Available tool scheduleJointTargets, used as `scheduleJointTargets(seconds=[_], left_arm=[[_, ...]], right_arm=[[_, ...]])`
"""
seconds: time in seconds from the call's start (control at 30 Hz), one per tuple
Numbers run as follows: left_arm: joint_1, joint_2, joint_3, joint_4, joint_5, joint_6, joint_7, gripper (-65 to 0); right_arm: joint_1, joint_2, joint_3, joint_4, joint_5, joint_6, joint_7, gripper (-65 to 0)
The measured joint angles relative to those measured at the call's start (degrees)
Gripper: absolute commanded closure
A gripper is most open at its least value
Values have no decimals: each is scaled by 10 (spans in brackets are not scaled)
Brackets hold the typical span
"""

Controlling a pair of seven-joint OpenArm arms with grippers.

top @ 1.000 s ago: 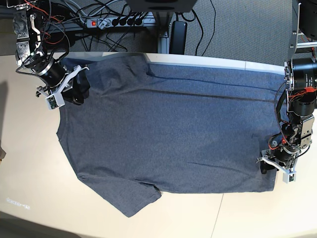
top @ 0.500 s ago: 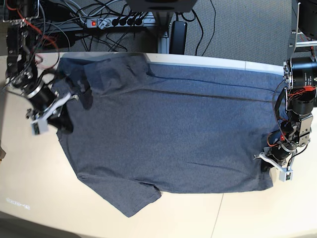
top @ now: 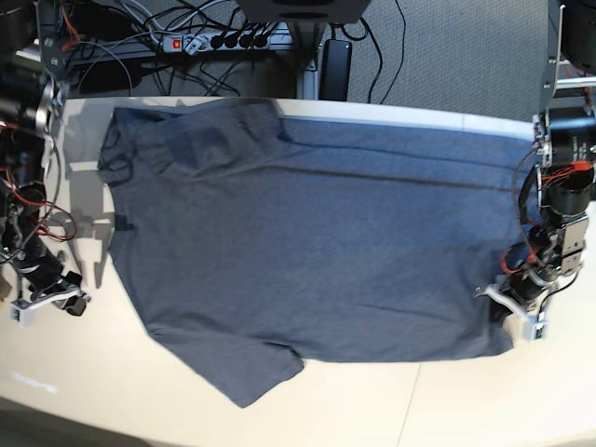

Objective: Fold the T-shirt properly
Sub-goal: 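Release with the right gripper and move it along the side seam toward the hem, then grasp the shirt side edges near the hem with both grippers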

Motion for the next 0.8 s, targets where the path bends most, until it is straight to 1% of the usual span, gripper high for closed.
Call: scheduleJointTargets(seconds=[0.03,0.1,0.17,0.23,0.5,0.6,0.8], left_arm=[[0,0,0,0,0,0,0,0],[0,0,0,0,0,0,-1,0],[0,0,0,0,0,0,-1,0],[0,0,0,0,0,0,-1,0],[0,0,0,0,1,0,-1,0],[0,0,0,0,1,0,-1,0],[0,0,0,0,1,0,-1,0]], right_arm=[[16,0,0,-31,3,0,1,-449],[35,-3,0,-71,2,0,0,-445],[42,-10,0,-87,2,0,7,-445],[47,-21,0,-87,2,0,3,-445],[54,-83,0,-85,-8,0,14,-445],[56,-96,0,-84,-27,0,16,-445],[56,-120,-5,-83,-29,0,24,-445]])
